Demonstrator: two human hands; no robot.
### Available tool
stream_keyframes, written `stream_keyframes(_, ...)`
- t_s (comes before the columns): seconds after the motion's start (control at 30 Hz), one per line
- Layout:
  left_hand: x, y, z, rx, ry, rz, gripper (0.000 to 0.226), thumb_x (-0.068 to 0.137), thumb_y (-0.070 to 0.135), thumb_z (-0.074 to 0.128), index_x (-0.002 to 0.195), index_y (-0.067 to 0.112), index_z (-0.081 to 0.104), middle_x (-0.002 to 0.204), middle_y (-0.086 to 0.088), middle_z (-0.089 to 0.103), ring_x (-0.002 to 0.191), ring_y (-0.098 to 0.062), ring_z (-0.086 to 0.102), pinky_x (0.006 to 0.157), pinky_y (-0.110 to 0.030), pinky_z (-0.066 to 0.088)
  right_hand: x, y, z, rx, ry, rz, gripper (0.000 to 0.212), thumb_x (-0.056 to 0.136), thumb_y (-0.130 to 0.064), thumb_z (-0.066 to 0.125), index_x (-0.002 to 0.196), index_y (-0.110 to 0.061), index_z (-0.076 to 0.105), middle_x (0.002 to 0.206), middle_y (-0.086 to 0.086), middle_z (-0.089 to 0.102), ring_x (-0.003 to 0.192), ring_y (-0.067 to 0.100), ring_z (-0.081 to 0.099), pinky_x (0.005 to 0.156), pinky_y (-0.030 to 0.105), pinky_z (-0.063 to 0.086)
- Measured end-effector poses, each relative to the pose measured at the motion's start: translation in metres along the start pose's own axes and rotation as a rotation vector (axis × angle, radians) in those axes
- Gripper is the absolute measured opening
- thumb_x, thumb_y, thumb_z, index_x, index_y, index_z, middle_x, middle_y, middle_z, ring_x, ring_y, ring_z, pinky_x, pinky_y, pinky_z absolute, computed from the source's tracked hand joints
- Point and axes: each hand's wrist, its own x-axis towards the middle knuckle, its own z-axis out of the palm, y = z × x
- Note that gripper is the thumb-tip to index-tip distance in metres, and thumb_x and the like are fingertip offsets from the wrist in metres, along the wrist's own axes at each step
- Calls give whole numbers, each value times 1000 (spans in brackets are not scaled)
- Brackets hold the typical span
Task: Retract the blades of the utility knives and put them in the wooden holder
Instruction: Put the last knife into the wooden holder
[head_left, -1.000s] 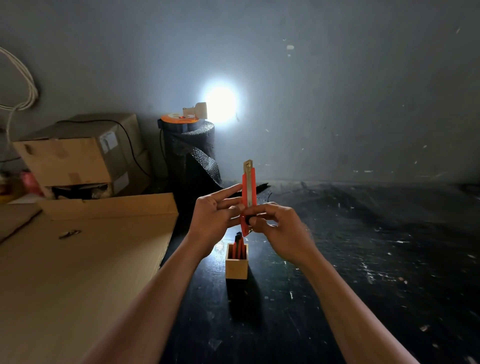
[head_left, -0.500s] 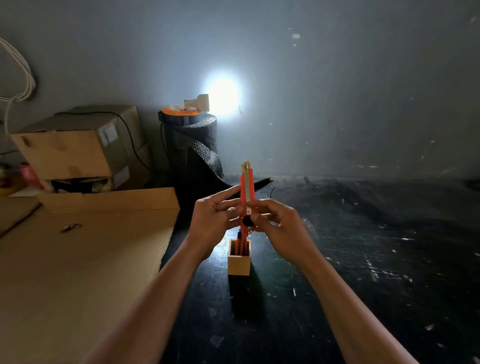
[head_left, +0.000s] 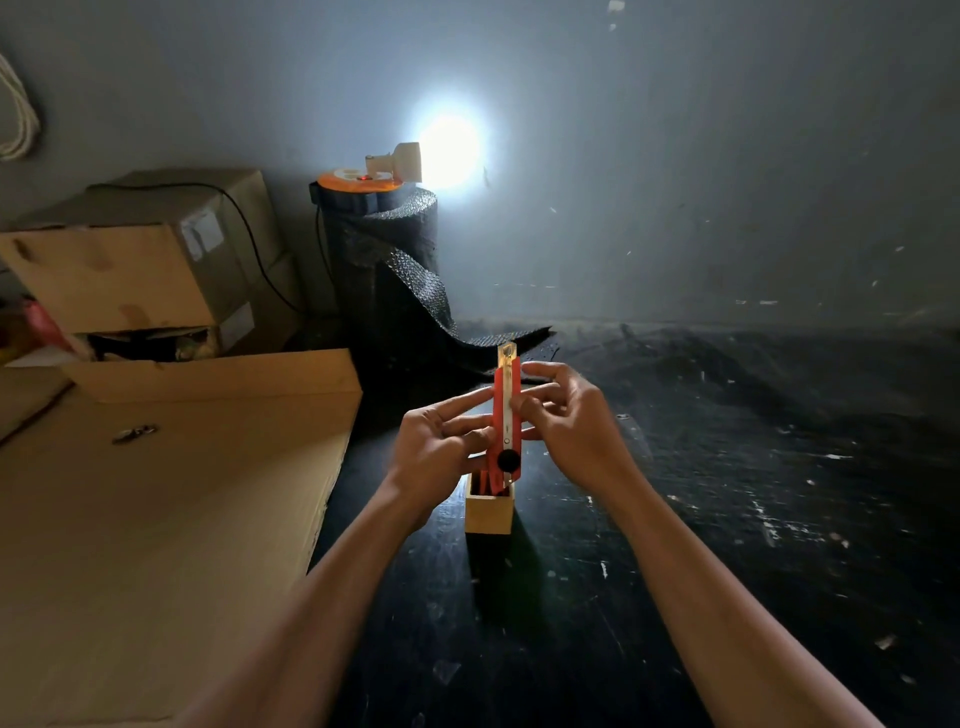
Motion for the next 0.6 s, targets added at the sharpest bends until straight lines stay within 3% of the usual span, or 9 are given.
stream_keyframes(0.2,29,-29,-9,12,-6,-71,48,92,-17,61,135,3,63,105,-17,81,87,-28,81,71,-37,66,26,21,6,36,-3,45,18,96,-21,70,113,-15,73,95,1,79,82,15,79,72,35,66)
stream_keyframes(0.43,71,-64,-23,105,9,-115,38,90,-19,59,115,5,73,98,-14,82,86,-27,80,79,-41,65,58,62,22,145,-4,182,23,94,-16,72,112,-2,71,98,18,78,84,29,79,74,42,66)
stream_keyframes(0.6,97,-86,-37,176,83,-168,33,93,-14,60,124,-5,68,116,-22,75,93,-28,76,75,-27,65,77,93,35,189,2,260,25,94,-17,73,113,-2,69,96,21,76,82,32,79,71,39,66)
